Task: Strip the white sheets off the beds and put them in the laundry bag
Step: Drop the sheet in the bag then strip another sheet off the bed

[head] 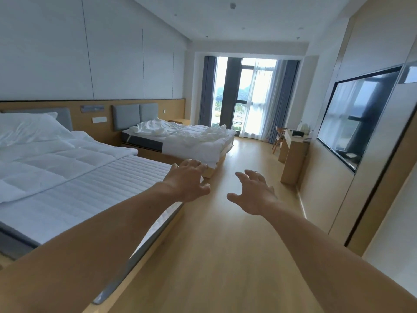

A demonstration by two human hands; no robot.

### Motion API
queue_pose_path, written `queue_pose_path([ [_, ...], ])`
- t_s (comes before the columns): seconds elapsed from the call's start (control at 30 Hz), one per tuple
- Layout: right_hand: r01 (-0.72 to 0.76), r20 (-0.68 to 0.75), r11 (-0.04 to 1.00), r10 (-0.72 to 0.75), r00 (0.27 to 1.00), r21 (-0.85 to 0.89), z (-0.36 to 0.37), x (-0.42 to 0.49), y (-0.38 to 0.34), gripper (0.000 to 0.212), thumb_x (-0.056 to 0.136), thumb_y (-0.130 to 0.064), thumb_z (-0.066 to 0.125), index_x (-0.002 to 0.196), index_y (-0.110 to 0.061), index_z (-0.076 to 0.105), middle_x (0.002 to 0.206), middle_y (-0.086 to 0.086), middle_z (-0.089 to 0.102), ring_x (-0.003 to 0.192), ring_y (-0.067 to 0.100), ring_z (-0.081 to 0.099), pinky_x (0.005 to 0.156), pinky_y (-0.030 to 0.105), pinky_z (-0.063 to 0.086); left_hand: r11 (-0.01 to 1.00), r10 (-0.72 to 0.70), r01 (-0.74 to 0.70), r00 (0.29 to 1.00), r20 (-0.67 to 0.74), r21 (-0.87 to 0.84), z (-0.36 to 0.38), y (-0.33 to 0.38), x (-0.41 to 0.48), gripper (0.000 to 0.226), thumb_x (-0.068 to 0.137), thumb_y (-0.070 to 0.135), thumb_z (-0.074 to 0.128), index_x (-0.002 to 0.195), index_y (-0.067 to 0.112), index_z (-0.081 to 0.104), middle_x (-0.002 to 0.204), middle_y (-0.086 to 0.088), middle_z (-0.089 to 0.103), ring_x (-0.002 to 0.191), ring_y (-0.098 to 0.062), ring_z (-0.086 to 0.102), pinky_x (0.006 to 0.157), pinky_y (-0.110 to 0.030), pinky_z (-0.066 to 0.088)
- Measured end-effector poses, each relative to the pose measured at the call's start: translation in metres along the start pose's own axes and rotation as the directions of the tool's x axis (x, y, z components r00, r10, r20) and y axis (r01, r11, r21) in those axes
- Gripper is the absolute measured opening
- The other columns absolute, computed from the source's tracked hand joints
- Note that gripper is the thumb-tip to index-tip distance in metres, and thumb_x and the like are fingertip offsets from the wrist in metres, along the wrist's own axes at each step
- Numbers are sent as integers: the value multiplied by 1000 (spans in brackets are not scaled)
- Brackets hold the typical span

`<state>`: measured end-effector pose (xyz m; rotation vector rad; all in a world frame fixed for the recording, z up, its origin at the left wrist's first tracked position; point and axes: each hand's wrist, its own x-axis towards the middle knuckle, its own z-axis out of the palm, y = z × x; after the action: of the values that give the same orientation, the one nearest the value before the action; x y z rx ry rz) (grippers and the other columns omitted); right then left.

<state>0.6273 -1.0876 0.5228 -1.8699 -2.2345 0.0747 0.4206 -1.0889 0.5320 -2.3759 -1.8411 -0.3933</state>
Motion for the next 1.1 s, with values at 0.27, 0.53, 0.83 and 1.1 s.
queue_pose_path([
  [0.27,-80,-18,997,80,997,15,17,191,37,79,93,-59,52,157,-29,17,165,-3,8,152,20,2,117,52,24,998,58,-58,998,20,-6,48,-54,197,72,93,53,50,154,24,27,160,-3,28,149,-25,20,117,-53,22],
  [0.53,-154,-15,985,156,988,79,38,358,120,80,93,-58,53,157,-28,16,166,-1,8,153,23,3,118,54,22,995,100,-100,992,83,-5,121,-60,386,74,90,57,48,154,25,28,161,-2,26,149,-23,18,117,-53,23],
  [0.83,-72,-9,995,73,997,73,49,577,211,78,94,-58,52,157,-29,16,166,-3,6,153,20,-1,117,55,19,999,26,-28,998,65,22,168,-64,595,70,93,52,50,154,25,28,160,-1,28,149,-21,19,119,-52,20],
  [1.1,8,37,996,-11,999,85,75,759,249,70,96,-54,51,155,-30,22,166,-2,8,153,19,-1,116,53,20,997,-81,80,994,72,8,218,-118,760,73,91,54,51,155,25,27,160,-1,27,149,-22,20,118,-52,21],
])
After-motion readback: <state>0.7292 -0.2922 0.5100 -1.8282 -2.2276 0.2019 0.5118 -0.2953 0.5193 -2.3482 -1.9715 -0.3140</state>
